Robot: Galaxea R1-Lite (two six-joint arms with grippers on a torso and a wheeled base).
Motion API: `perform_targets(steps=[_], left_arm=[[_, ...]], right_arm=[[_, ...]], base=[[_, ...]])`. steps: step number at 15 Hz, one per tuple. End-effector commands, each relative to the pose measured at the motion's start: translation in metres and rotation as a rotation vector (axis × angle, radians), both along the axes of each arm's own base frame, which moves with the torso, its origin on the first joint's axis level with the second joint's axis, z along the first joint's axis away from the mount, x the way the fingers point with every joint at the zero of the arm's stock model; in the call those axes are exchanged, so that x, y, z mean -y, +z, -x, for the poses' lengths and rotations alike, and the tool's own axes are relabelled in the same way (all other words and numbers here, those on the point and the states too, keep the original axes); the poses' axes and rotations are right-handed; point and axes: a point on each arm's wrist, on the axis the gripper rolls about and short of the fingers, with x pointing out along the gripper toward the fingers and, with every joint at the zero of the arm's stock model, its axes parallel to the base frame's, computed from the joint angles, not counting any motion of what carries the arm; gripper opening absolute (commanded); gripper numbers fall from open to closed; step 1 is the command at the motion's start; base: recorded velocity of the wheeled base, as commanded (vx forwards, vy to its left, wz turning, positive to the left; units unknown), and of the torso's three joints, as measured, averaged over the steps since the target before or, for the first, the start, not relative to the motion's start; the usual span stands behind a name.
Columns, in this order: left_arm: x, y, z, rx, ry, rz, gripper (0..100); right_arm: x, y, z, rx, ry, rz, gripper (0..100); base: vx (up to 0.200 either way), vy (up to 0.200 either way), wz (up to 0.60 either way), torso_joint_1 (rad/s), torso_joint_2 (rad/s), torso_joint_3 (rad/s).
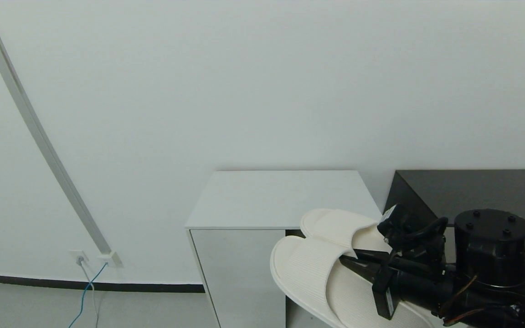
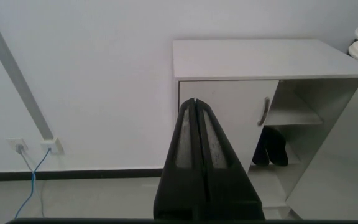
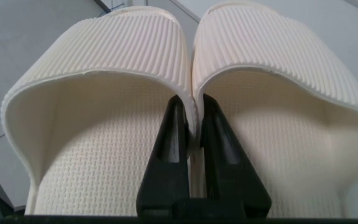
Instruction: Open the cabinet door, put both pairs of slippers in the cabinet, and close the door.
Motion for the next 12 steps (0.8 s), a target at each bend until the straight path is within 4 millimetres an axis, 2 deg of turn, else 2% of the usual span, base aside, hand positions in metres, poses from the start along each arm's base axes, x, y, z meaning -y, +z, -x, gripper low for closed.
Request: perform_targets(steps=[1,6,12], left_arm=[[0.0,0.0001,-0.0001,-0.001,0.0,0.001,0],[0.0,0.0001,-0.0001,-0.001,0.0,0.001,0],[0.0,0.0001,-0.0001,-0.001,0.002,0.001,0]], right_arm=[[-0.0004,-0.0009,-0.0003,-0.002,0.001,0.002,0],[0.0001,-0.0027,0.0003,-0.007,0.002,0.009,0],[-0.0023,-0.0078,-0.0024,-0.012,0.004,0.014,0]], base=[[0.0,0.0,0.0,0.0,0.0,0.0],[0.0,0.0,0.0,0.0,0.0,0.0],[0.0,0.0,0.0,-0.145,0.31,0.164]])
